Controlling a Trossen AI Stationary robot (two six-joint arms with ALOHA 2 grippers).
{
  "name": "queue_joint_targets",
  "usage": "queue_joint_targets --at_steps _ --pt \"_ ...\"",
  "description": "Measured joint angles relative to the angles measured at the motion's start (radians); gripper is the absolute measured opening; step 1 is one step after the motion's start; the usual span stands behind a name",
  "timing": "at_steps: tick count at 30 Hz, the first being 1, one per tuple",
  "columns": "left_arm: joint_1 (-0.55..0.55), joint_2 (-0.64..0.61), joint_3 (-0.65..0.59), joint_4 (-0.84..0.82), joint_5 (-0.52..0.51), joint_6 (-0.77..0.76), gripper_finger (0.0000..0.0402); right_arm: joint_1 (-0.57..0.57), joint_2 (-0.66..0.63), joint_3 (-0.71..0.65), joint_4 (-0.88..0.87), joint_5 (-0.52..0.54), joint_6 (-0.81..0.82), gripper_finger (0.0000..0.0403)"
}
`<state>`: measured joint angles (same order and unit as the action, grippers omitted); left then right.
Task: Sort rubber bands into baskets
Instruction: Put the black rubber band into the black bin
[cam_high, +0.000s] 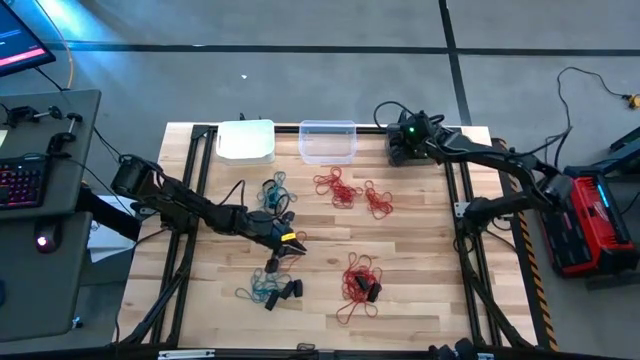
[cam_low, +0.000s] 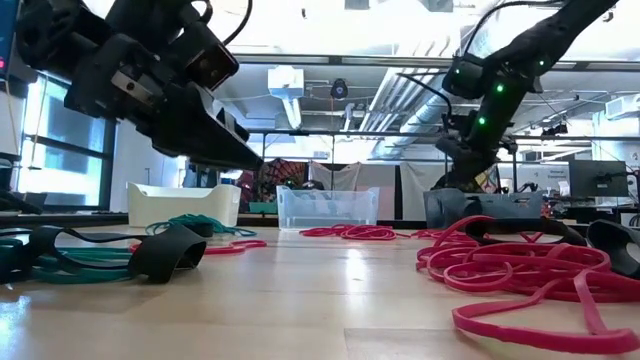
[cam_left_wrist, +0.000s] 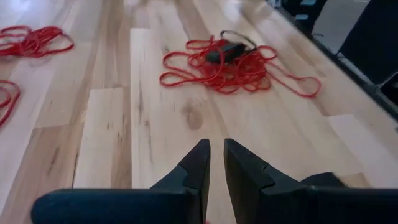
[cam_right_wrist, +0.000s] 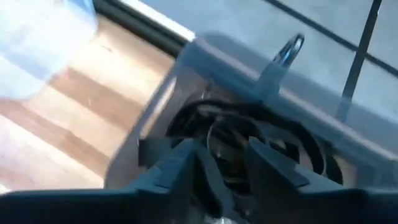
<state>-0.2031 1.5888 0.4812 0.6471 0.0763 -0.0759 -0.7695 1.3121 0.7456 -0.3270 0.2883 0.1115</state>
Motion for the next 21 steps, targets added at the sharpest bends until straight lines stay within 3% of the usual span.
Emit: queue_joint_targets --at_steps 3,5,13,21 --pt "-0.009 -0.033 0.001 -0.029 0.021 0.001 0.0035 0.017 -0.021 0.005 0.003 0.005 -0.011 0.0162" --pt "-0.02 -0.065 0.004 -0.076 0.023 0.009 0.0028 0.041 -0.042 0.005 0.003 0.005 -0.031 0.0154" --pt "-0.113 -0.149 0.133 -0.441 0.017 0.098 0.0001 0.219 -0.158 0.005 0.004 0.006 -0.033 0.0011" --pt "-0.247 -0.144 0.207 -0.627 0.002 0.103 0.0011 0.393 -0.18 0.005 0.003 0.062 0.017 0.0037"
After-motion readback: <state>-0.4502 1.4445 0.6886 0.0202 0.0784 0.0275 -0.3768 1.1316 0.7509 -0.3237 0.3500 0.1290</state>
